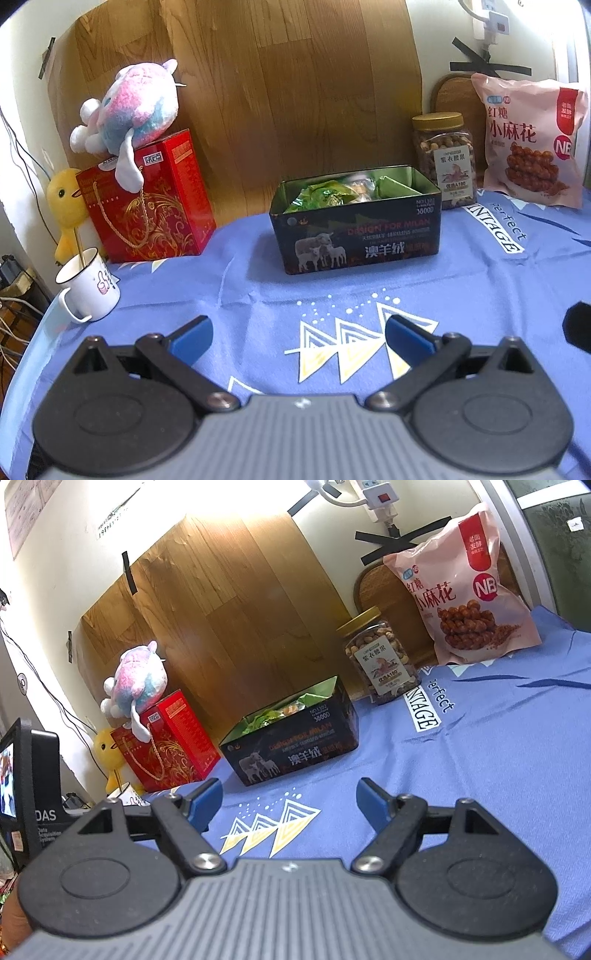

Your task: Organize snacks

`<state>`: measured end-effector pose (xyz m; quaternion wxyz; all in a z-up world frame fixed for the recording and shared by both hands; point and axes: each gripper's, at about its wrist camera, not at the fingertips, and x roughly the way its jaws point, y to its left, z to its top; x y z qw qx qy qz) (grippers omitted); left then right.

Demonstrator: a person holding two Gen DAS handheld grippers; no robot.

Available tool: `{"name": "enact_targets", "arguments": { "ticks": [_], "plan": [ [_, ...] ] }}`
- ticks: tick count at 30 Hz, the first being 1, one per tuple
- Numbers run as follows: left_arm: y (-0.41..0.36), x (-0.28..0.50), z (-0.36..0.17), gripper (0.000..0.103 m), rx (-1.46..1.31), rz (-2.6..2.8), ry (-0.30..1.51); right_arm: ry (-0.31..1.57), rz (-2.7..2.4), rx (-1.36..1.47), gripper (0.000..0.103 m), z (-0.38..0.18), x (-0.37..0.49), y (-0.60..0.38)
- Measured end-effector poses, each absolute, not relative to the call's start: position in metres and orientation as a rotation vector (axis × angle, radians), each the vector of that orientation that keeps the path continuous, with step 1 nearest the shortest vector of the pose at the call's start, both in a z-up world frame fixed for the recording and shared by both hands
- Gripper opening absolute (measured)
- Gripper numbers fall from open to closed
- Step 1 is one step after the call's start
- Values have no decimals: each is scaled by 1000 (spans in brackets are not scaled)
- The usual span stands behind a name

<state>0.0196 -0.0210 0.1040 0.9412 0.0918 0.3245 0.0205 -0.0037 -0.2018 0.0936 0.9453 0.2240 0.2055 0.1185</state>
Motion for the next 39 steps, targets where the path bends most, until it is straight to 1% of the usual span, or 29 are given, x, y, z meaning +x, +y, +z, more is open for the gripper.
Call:
{"name": "enact_targets", "arguments": {
  "ticks": [39],
  "plan": [
    [-11, 20, 106, 103, 158, 36, 660, 415, 239, 431, 82, 94, -3, -191]
  ]
}}
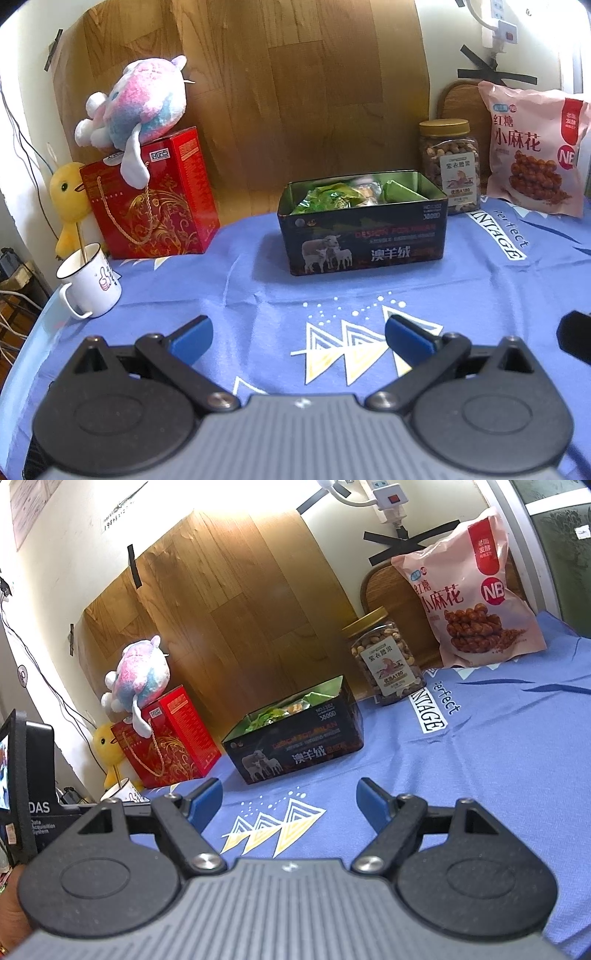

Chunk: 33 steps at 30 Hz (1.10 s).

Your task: Organize snacks

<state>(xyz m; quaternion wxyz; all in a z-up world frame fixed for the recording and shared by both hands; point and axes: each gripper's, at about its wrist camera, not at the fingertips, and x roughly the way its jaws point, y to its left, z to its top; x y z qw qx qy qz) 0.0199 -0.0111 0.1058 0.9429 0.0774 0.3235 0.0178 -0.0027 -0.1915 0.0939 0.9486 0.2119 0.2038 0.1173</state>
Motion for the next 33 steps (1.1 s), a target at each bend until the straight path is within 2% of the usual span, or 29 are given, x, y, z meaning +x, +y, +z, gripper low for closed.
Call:
{"name": "enact_targets", "arguments": {
  "ticks": [33],
  "plan": [
    [-19, 19, 109, 103, 153, -13, 638, 426, 222, 422, 82, 95, -3, -189]
  ]
}}
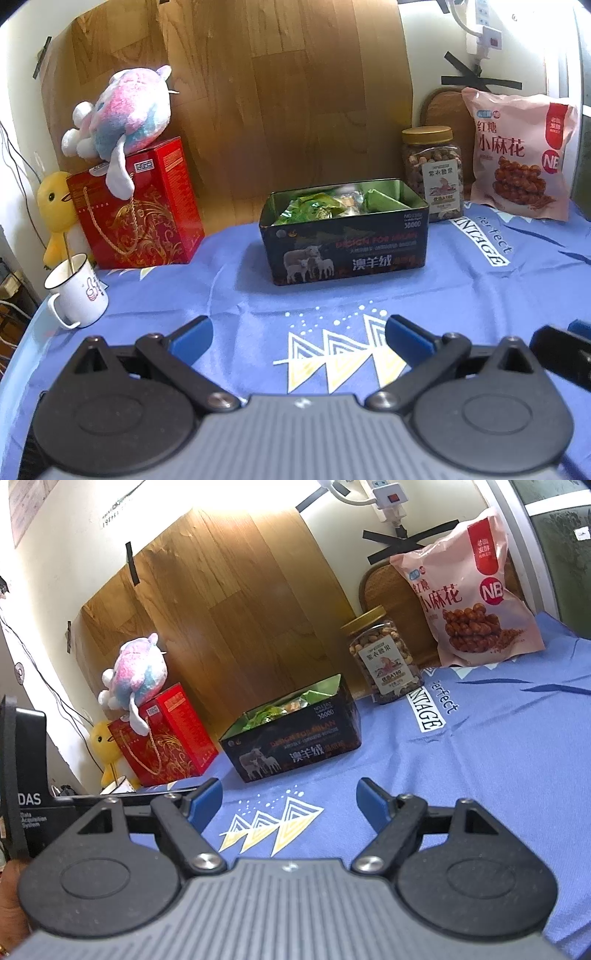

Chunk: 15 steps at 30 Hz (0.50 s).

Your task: Organize snacks

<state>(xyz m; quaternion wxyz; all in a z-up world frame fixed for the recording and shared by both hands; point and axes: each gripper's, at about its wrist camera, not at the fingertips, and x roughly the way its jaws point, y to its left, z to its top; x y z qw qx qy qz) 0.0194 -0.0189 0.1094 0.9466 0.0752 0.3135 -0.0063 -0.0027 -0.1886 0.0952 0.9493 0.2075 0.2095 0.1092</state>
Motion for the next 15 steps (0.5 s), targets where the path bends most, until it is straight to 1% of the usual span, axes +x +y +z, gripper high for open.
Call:
{"name": "enact_targets", "arguments": {
  "ticks": [15],
  "plan": [
    [-37, 6, 111, 103, 164, -54, 637, 420, 141, 455, 82, 97, -23, -209]
  ]
}}
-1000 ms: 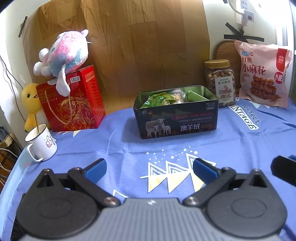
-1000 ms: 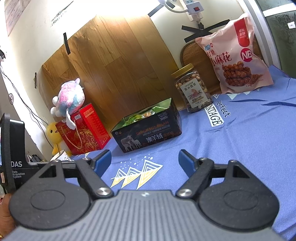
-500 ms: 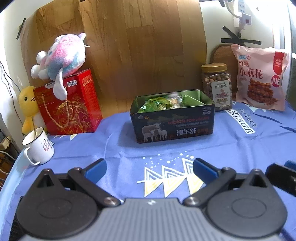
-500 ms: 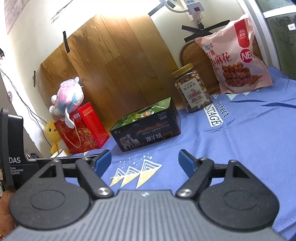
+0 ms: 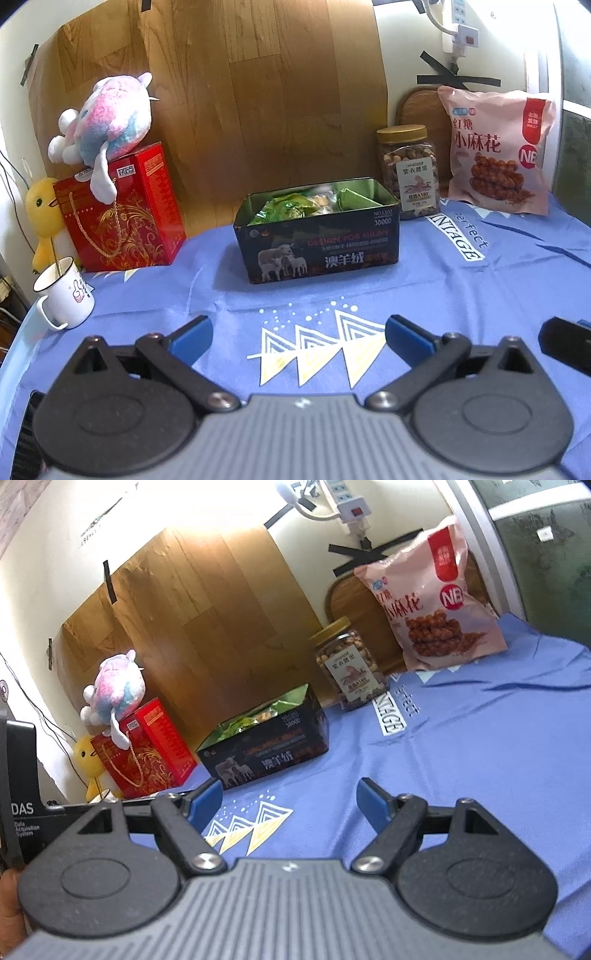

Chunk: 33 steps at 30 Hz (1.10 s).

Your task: Organize snacks

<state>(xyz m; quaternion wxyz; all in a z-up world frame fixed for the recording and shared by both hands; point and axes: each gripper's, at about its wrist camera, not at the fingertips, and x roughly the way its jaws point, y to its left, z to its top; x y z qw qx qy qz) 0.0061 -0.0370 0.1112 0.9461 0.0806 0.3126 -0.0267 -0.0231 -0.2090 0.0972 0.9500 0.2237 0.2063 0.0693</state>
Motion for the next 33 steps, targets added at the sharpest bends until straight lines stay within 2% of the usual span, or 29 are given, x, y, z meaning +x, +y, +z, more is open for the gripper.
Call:
{"name": "enact_targets", "arguments": {
  "ticks": [33],
  "plan": [
    [-25, 17, 99, 103, 154, -31, 675, 450, 149, 432, 82, 86, -19, -200]
  ]
}}
